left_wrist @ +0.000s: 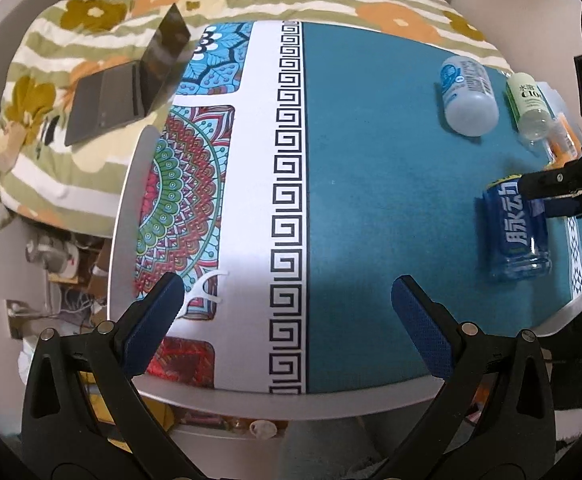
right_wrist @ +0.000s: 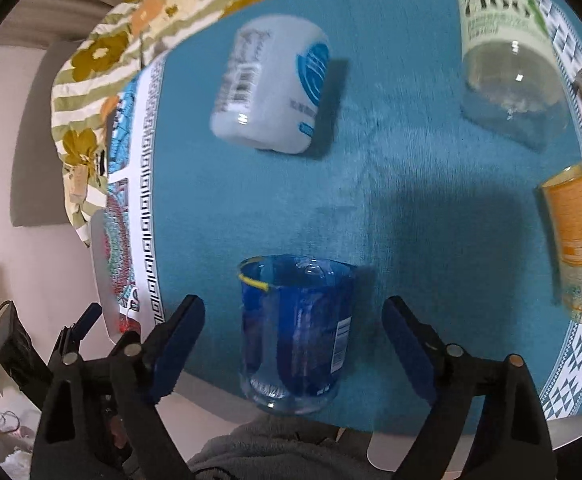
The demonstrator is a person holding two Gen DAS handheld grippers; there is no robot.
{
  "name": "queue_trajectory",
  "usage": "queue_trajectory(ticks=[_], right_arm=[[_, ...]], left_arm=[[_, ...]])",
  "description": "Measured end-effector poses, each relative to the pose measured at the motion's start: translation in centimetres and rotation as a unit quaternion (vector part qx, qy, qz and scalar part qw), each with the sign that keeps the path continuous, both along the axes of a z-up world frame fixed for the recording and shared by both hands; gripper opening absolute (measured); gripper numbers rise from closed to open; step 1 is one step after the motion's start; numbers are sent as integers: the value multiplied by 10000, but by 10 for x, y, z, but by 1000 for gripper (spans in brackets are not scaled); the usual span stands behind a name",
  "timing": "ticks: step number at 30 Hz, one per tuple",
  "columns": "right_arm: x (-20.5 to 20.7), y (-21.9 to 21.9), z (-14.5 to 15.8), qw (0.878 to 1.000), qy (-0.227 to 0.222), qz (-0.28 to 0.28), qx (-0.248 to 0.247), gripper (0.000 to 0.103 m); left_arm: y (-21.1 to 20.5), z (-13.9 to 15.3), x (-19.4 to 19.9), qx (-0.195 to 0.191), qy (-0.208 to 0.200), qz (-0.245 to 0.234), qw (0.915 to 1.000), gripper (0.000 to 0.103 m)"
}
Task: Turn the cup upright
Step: 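Move the right gripper to the cup and close on its body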
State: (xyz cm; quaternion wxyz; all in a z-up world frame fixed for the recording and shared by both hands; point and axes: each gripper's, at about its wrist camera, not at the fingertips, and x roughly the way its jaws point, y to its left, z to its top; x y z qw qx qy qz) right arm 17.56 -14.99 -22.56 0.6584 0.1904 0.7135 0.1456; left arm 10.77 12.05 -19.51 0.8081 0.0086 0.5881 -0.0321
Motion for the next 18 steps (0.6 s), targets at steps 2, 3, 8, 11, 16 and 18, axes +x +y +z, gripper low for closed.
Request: queue_trajectory(ticks=[2, 3, 8, 11, 16, 18], right_arm=[[1, -1, -7, 9999, 127, -35, 19, 84], [2, -1, -9, 9998, 179, -54, 38, 81], [6, -3, -14, 9993, 319, -144, 149, 67], [7, -5, -15, 9990, 358, -179, 211, 57], [5, -8, -14, 9990, 318, -213, 210, 56], [4, -9, -10, 9993, 250, -205, 194, 56]], left_arm=[[2, -3, 4, -30, 17, -14, 10000, 103], [2, -4, 6, -42, 26, -19, 10000, 103], [0, -7, 13, -93, 59, -26, 9999, 103], [0, -6, 15, -103, 53, -55, 9999, 103], [-1, -2, 18, -99, 1, -89, 9999, 103], [-1, 1, 19, -90, -24, -104, 9999, 103]])
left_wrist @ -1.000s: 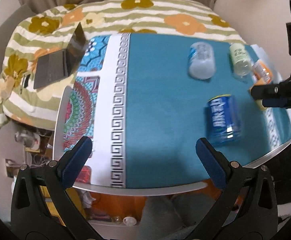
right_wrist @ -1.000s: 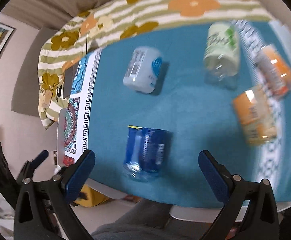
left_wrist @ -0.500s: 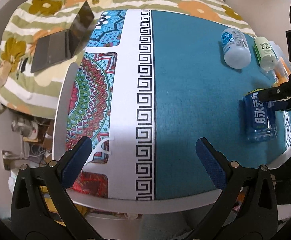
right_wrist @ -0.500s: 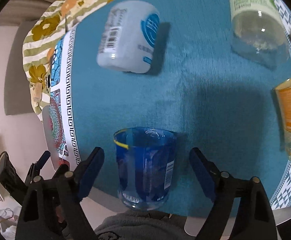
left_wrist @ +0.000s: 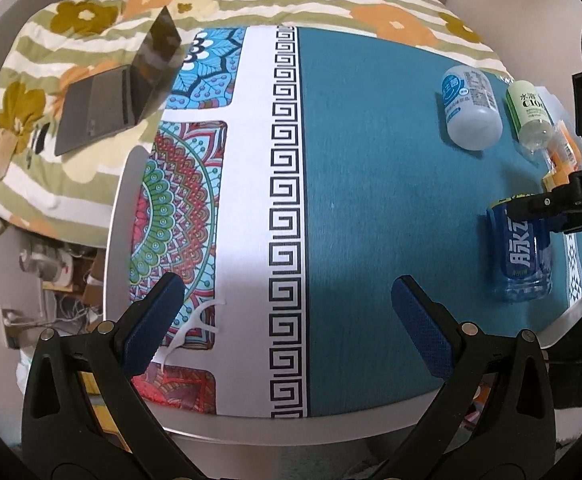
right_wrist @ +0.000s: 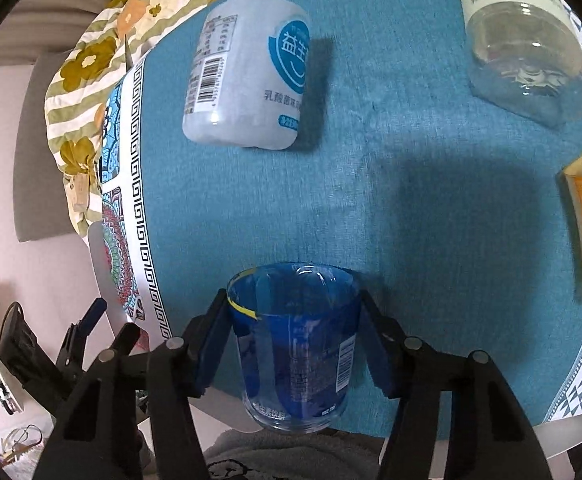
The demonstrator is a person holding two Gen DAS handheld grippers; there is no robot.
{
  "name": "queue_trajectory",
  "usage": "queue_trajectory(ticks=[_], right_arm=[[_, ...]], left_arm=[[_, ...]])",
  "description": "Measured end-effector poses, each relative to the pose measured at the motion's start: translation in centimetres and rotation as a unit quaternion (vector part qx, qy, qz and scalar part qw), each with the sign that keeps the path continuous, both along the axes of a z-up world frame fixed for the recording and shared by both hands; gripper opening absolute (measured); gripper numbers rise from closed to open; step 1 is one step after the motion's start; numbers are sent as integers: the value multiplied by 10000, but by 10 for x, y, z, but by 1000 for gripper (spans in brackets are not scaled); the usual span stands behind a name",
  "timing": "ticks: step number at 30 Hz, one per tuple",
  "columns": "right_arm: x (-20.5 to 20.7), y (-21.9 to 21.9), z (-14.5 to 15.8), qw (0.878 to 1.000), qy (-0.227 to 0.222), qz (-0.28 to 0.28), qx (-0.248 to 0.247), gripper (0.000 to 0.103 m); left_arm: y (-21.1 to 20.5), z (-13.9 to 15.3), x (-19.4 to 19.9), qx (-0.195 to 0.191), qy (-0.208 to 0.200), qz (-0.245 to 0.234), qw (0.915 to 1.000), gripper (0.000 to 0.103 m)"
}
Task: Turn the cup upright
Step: 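Move the right gripper to the cup and close on its body, then lift the cup with the right gripper and turn its opening upward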
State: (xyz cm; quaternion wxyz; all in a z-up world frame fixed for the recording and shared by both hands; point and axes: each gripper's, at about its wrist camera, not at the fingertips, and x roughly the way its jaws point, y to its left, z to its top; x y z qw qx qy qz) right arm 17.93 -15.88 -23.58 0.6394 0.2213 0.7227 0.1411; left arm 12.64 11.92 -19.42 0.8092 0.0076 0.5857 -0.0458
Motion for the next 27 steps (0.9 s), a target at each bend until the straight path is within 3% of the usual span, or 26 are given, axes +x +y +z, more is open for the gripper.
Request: queue_trajectory(ticks=[4, 8, 11, 15, 22, 27], right_arm=[[-5, 1, 21, 9990, -432, 6, -63, 55], [-23, -1, 59, 9849, -1627, -234, -539, 55], [-40, -4, 71, 9539, -2686, -831, -1049, 55], [-48, -4, 66, 9140, -3463, -1513, -1475, 55], [-47, 7, 51, 8791, -3952, -1762, -1997, 56], [-61, 17, 53, 8746, -4056, -1578, -2135, 56]], left_arm=[[-3, 12, 2, 22, -107, -69, 9999, 103], [-8, 24, 4, 23, -218, -147, 9997, 103], [-14, 28, 6, 50, -262, -241, 9994, 103], [-24, 31, 6, 212, -314, -448, 9983, 103], [-32, 22, -2, 340, -234, -668, 9969, 103], [-34, 18, -10, 308, -196, -688, 9970, 103]])
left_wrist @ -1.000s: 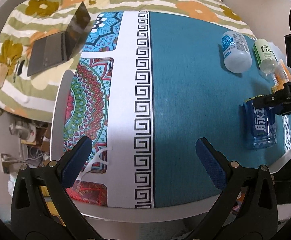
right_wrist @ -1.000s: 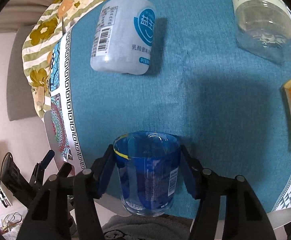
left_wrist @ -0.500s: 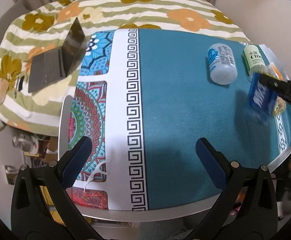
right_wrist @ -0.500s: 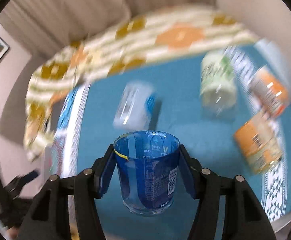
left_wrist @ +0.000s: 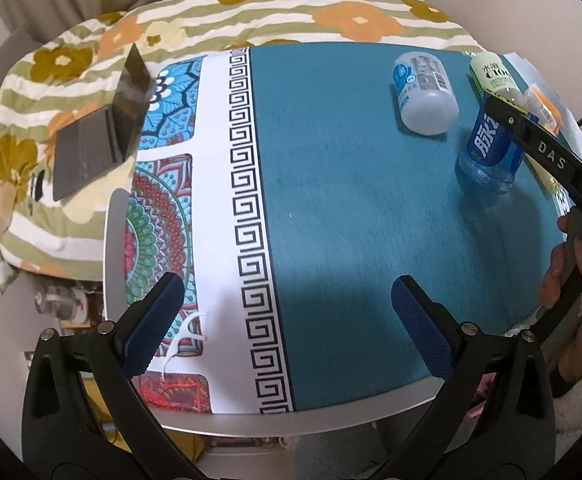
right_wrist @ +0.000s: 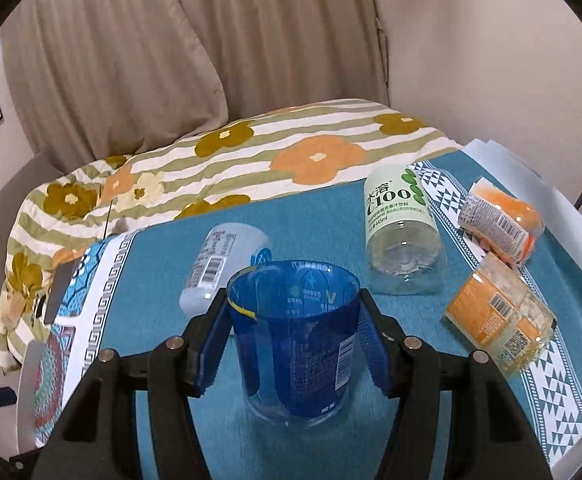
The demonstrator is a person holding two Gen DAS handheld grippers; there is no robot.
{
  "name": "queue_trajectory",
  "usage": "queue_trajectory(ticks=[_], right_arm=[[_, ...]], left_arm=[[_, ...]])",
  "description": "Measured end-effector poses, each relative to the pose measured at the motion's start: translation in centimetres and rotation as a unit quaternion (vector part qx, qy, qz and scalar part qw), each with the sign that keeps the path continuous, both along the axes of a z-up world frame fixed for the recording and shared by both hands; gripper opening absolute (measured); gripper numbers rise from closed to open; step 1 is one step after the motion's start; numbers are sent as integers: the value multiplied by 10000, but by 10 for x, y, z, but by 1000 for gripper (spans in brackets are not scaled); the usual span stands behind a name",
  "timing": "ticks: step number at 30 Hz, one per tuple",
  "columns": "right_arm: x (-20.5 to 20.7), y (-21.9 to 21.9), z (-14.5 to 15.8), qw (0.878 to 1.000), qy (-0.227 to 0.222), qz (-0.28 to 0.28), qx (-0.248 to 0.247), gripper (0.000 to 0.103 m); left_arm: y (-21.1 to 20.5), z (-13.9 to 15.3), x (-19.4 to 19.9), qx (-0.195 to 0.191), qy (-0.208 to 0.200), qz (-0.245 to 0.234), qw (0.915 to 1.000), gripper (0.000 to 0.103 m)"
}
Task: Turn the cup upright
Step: 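Lift the cup with the right gripper and turn its opening upward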
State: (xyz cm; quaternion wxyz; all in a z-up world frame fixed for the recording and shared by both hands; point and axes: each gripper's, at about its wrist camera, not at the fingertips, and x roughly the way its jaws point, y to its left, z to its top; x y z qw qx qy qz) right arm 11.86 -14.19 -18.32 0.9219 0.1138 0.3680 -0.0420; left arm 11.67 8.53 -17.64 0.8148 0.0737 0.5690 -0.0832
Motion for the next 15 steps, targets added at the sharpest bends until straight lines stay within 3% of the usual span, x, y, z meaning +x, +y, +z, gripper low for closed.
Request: queue_trajectory(ticks=[15], right_arm=[[-25, 21, -3, 9961, 328, 571, -582, 56]], left_arm=[[1, 2, -12, -94, -20, 219, 9997, 103]])
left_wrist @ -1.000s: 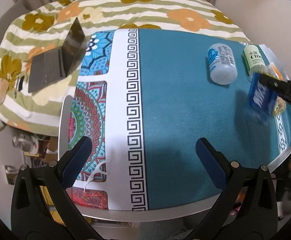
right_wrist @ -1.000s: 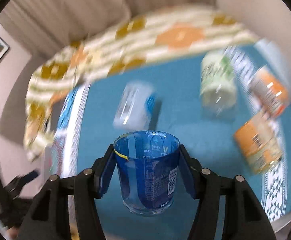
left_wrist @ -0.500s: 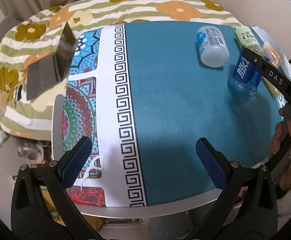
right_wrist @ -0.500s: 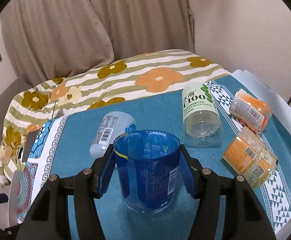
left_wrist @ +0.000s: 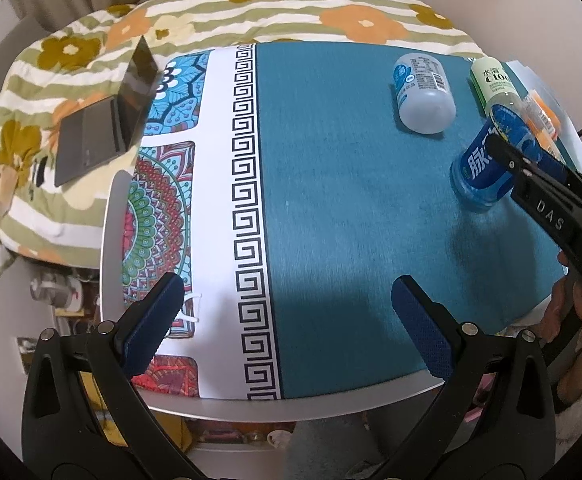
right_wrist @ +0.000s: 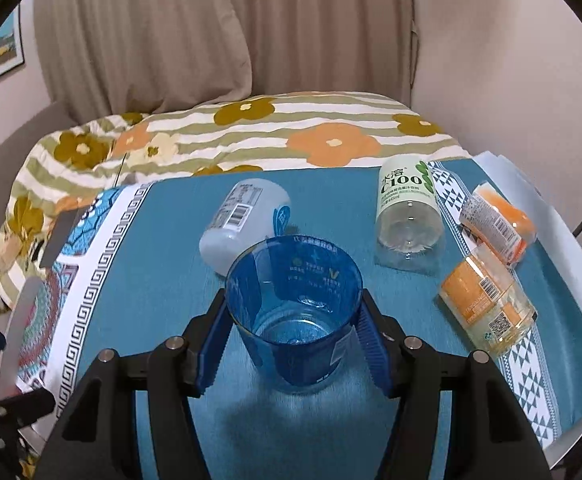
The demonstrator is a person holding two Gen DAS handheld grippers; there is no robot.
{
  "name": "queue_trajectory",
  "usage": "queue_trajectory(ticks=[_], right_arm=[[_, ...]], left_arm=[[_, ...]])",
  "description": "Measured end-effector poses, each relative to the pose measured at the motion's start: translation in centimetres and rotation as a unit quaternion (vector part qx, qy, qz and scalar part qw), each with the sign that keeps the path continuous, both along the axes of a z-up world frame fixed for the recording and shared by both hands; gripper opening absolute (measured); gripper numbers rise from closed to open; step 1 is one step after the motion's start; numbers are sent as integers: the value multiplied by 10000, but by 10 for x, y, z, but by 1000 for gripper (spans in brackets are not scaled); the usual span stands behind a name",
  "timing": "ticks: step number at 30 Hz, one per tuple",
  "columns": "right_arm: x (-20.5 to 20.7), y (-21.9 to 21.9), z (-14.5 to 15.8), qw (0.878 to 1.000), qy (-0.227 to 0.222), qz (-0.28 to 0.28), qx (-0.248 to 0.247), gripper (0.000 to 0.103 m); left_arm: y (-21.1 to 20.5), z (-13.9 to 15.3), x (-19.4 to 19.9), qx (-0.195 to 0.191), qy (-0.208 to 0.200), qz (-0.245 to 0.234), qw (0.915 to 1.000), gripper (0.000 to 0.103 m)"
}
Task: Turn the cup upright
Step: 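Lift the cup with the right gripper and turn its opening upward, then set the cup upright on the table and open the right gripper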
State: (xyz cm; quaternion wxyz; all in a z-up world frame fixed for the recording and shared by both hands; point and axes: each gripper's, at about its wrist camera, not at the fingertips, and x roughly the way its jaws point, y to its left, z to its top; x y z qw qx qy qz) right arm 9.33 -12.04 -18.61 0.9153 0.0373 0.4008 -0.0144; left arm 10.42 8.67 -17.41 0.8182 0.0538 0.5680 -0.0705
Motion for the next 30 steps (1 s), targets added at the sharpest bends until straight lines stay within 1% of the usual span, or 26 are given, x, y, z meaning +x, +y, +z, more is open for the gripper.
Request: queue_trajectory(ticks=[5, 8, 10, 11, 12, 13, 15, 16, 18, 23, 26, 30], right_arm=[[-4, 3, -3, 9999, 34, 50, -91, 56], [-3, 2, -10, 9998, 204, 27, 9, 56], [-5, 0, -12, 9997, 231, -16, 90, 56], [-5, -1, -12, 9997, 227, -40, 114, 58], [-5, -1, -13, 9996, 238, -82, 112, 66], [-5, -2, -14, 9995, 254, -130, 109, 71], [-6, -4, -14, 9995, 208, -171, 184, 90], [-7, -6, -14, 9994, 177, -181, 235, 93], [-6, -7, -15, 9993, 204, -170, 270, 102], [-7, -7, -19, 9989, 351, -53, 295, 102], [-9, -10, -17, 9982, 429, 21, 414, 102], [-16, -16, 1, 9983, 422, 96, 400, 102]], left_arm=[[-2, 1, -4, 5, -12, 12, 10000, 103], [-2, 1, -6, 9, -1, 25, 10000, 103], [-2, 1, -8, 11, -10, 38, 10000, 103], [-2, 1, -9, 8, -10, 47, 10000, 103], [-2, 1, -9, 8, -12, 54, 10000, 103], [-2, 1, -10, 9, -16, 60, 10000, 103], [-2, 2, -11, 10, -29, 72, 10000, 103], [-2, 2, -12, 9, -38, 79, 10000, 103], [-2, 3, -14, -1, -52, 92, 9999, 103], [-5, 7, -18, 11, -106, 127, 9999, 103], [-8, 13, -22, 26, -158, 156, 9998, 103], [-14, 35, -28, 6, -348, 213, 9992, 103]])
